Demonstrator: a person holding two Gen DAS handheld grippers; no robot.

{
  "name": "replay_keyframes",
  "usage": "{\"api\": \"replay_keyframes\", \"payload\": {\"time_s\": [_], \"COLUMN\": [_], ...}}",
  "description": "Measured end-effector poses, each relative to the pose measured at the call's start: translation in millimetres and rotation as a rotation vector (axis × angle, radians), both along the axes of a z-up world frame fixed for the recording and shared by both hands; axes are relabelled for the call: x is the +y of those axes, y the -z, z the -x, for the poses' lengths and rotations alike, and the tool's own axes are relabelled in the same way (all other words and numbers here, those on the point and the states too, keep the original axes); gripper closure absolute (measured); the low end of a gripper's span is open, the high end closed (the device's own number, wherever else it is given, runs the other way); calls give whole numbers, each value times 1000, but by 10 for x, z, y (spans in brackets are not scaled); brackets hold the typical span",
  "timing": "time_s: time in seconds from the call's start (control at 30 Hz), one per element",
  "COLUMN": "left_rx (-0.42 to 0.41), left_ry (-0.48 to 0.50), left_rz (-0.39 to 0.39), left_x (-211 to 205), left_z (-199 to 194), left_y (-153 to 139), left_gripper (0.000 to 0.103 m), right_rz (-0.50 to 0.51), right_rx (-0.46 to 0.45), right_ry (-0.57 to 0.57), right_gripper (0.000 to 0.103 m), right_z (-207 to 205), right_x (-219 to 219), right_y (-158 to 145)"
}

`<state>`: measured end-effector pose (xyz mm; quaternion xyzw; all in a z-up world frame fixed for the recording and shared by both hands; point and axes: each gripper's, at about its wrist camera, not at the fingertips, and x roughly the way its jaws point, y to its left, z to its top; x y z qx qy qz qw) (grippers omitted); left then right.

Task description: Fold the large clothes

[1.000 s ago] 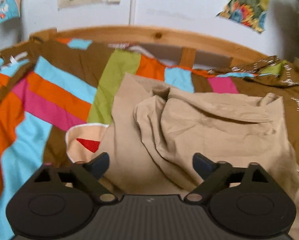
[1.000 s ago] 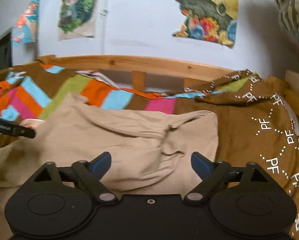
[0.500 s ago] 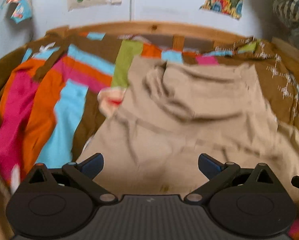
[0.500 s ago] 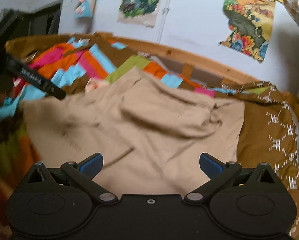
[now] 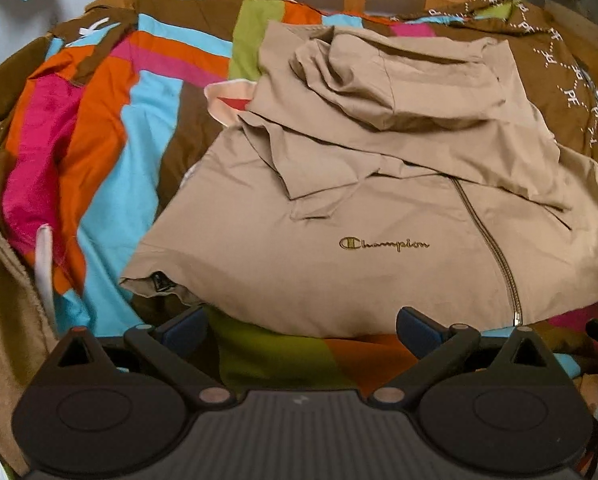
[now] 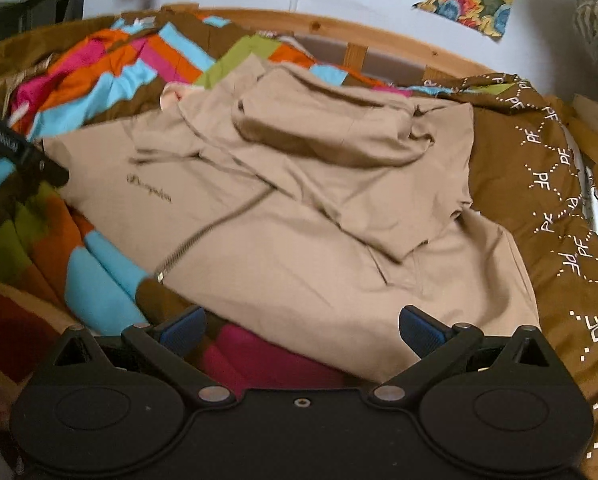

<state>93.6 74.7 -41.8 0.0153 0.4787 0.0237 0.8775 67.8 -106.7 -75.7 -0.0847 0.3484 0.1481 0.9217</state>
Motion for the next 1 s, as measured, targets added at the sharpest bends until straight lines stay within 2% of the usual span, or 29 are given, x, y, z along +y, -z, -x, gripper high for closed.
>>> {"api": "replay_keyframes", "payload": {"time_s": [0.33,0.5,0.67,0.87,1.0], "left_rx": [52,32,-10,-57,-93], "left_ry": [16,64,143,225,276], "left_rz": [1,-9,-6,7,29], "left_x": [10,-70,-168,-279,-327], "left_z": [-69,-63,-36,33,85], "left_y": [172,195,175,126,93], "left_gripper": [1,1,1,1,1], "right_rz": [56,108,113,186,117], "right_rx": [18,35,100,7,-68], "right_ry": [-29,-52,-43,-40,-23], "right_gripper": [1,1,1,3,5], "right_z": [-95,-191,-364,-405,-426], "right_x": [127,196,236,279,186], "right_y": [185,257,340,274,25]}}
